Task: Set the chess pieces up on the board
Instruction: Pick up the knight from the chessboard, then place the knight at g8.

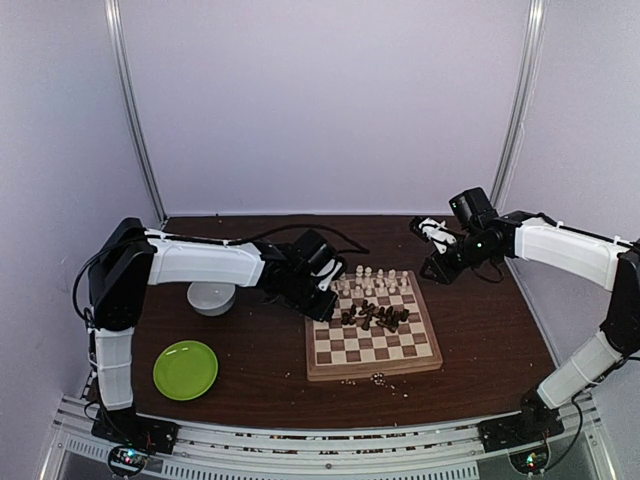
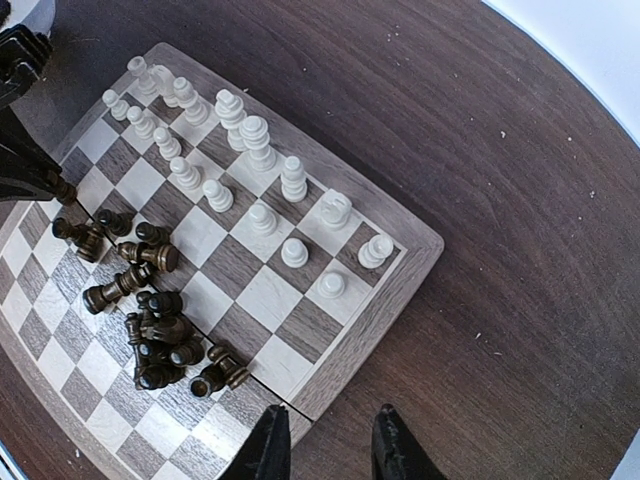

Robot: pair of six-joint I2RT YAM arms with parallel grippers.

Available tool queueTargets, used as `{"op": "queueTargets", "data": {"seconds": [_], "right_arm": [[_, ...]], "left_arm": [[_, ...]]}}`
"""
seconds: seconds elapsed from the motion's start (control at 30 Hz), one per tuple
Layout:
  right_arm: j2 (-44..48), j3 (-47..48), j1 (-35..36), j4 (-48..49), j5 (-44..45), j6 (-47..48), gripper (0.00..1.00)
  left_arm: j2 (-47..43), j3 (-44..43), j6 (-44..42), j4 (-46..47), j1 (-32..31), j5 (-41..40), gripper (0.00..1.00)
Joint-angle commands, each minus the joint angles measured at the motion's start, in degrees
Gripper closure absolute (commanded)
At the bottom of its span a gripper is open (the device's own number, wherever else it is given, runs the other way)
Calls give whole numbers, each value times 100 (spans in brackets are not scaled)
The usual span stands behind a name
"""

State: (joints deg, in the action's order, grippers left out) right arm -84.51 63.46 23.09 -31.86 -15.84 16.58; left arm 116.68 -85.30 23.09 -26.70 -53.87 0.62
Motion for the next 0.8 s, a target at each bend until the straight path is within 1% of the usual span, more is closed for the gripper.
{"op": "queueTargets", "data": {"seconds": [0.0, 0.13, 0.2, 0.3, 0.4, 0.57, 0.77], "right_arm": [[89, -48, -31, 52, 99, 51, 70], [83, -45, -25, 57, 118, 50, 70], [75, -47, -29, 57, 131, 57, 70], [87, -43, -31, 57, 177, 82, 70], [116, -44, -29, 65, 217, 102, 70], [136, -45, -25, 52, 170, 98, 70], [162, -49, -25, 48, 143, 102, 70]], "left_arm": [[-548, 150, -482, -93, -194, -28, 100], [-820, 311, -840, -117, -511, 53, 100], [-912, 388, -1028, -41, -706, 273, 100], [-910, 374, -1332, 2, -1006, 564, 100], [-823, 267, -1458, -143, -1203, 573, 100], [-748, 239, -1477, -199, -1223, 531, 100], [-591, 106, -1610, -496, -1223, 508, 100]]}}
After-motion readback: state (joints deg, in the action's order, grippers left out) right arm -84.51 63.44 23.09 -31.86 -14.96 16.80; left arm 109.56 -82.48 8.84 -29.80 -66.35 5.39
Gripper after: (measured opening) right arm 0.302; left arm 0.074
